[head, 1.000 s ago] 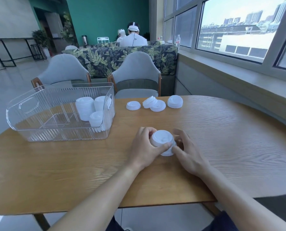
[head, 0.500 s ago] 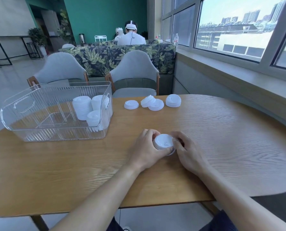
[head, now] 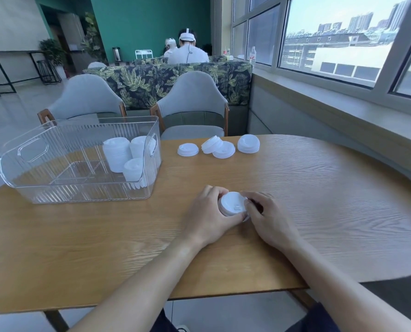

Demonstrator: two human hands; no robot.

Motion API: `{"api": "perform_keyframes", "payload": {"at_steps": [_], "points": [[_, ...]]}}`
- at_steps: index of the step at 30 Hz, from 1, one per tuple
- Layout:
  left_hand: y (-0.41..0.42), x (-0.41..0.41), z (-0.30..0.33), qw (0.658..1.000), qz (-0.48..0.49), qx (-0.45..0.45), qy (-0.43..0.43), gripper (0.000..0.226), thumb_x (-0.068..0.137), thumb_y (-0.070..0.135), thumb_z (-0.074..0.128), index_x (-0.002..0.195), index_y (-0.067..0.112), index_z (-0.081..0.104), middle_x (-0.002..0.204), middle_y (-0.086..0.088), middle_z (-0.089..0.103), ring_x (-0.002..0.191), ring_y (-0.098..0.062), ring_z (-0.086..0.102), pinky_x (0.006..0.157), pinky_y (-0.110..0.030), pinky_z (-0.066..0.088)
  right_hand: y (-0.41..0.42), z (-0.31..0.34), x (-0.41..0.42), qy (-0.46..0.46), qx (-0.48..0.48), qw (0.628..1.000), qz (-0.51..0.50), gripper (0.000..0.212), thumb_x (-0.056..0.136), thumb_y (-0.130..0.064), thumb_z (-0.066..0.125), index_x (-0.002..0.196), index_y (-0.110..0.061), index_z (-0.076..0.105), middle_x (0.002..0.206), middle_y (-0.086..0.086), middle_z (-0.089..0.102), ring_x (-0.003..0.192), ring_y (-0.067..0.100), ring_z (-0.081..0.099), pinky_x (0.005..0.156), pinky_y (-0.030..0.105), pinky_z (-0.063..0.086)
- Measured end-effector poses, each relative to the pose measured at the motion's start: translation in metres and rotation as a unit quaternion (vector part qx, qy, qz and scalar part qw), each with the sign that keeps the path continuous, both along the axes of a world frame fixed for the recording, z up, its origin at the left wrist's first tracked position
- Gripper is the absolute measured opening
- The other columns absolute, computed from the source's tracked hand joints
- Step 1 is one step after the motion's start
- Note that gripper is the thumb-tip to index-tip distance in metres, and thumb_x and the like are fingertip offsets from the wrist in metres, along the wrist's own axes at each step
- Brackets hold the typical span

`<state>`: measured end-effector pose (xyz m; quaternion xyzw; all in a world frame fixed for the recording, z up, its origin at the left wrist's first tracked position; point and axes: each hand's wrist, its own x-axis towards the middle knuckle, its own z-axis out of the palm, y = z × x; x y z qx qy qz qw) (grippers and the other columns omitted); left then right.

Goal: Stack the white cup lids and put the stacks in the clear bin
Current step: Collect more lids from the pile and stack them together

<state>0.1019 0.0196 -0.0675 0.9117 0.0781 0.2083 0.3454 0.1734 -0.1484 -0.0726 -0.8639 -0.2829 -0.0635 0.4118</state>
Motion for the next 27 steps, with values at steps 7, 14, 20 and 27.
{"api": "perform_keyframes", "payload": {"at_steps": [7, 14, 20, 27], "points": [[-0.0023, -0.0039, 0.0016, 1.000, 0.009, 0.026, -0.005, 0.082, 0.066, 0.076, 0.074, 0.130, 0.026, 0.064, 0.112, 0.019, 0.054, 0.111, -0.002, 0.055, 0.095, -0.029, 0.050, 0.0002, -0.0011, 0.0002, -0.010, -0.007, 1.000, 0.000, 0.033, 0.101, -0.028, 0.052, 0.131, -0.026, 0.067, 0.125, -0.014, 0.066, 0.123, 0.007, 0.051, 0.103, 0.025, 0.040], [-0.0026, -0.0056, 0.0012, 0.999, 0.012, 0.039, 0.002, 0.086, 0.070, 0.075, 0.073, 0.138, 0.023, 0.064, 0.114, 0.020, 0.056, 0.115, 0.000, 0.054, 0.098, -0.028, 0.049, 0.0006, -0.0015, -0.0010, -0.025, -0.033, 0.999, 0.010, 0.035, 0.103, -0.029, 0.049, 0.134, -0.026, 0.064, 0.122, -0.016, 0.064, 0.120, 0.007, 0.049, 0.098, 0.023, 0.038], [-0.0042, -0.0067, 0.0033, 0.998, 0.028, 0.061, 0.014, 0.083, 0.069, 0.077, 0.071, 0.136, 0.029, 0.063, 0.114, 0.020, 0.055, 0.115, -0.004, 0.053, 0.100, -0.033, 0.048, 0.0024, -0.0022, 0.0002, -0.012, -0.027, 1.000, 0.008, 0.034, 0.102, -0.030, 0.050, 0.132, -0.027, 0.065, 0.121, -0.018, 0.062, 0.123, 0.006, 0.047, 0.100, 0.024, 0.038], [-0.0050, -0.0088, 0.0056, 0.997, 0.030, 0.065, 0.021, 0.069, 0.073, 0.072, 0.072, 0.129, 0.034, 0.060, 0.116, 0.019, 0.053, 0.115, -0.004, 0.049, 0.103, -0.029, 0.040, 0.0028, -0.0020, -0.0002, -0.016, -0.028, 0.999, 0.001, 0.033, 0.102, -0.031, 0.050, 0.131, -0.028, 0.066, 0.118, -0.020, 0.062, 0.122, 0.004, 0.048, 0.101, 0.025, 0.040]]}}
